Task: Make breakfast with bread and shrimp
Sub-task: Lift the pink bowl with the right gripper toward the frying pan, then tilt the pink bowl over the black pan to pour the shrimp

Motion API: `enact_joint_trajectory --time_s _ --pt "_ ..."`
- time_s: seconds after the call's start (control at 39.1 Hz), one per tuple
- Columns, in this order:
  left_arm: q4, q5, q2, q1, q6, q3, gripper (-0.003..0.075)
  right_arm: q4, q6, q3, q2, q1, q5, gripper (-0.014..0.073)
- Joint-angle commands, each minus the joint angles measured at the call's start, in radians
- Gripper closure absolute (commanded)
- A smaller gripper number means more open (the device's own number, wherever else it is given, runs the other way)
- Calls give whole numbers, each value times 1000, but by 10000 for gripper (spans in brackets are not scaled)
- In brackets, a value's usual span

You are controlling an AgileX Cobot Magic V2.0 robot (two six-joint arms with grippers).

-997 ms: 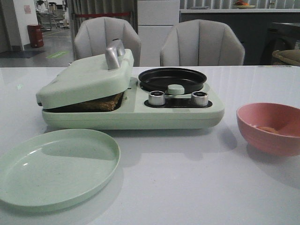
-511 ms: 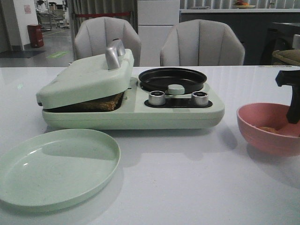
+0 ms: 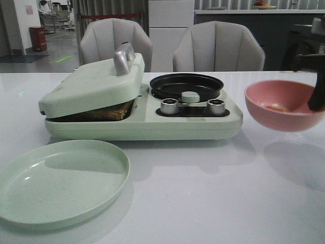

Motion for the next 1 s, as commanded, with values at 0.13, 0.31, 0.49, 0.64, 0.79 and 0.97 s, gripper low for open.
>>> enact_joint_trajectory --time_s 0.13,0.31,0.49,0.64,0.79,0.97 --pt "-17 -83 10 -8 -10 -28 606 38 -31 -113 -102 29 -203 453" --pt "-17 -83 10 -8 -10 -28 606 38 -33 -115 -94 124 -413 453" --pt "-17 -83 10 -8 -10 -28 606 23 -33 -112 -66 229 -679 453" --pt "-17 -83 10 -8 -10 -28 606 -48 -33 -74 -8 289 -993 453" --pt "-17 -83 10 -8 -10 -28 606 -241 -33 -51 96 321 -1300 453" --pt "-17 -83 10 -8 -10 -28 606 -383 -60 -51 229 322 -1543 453"
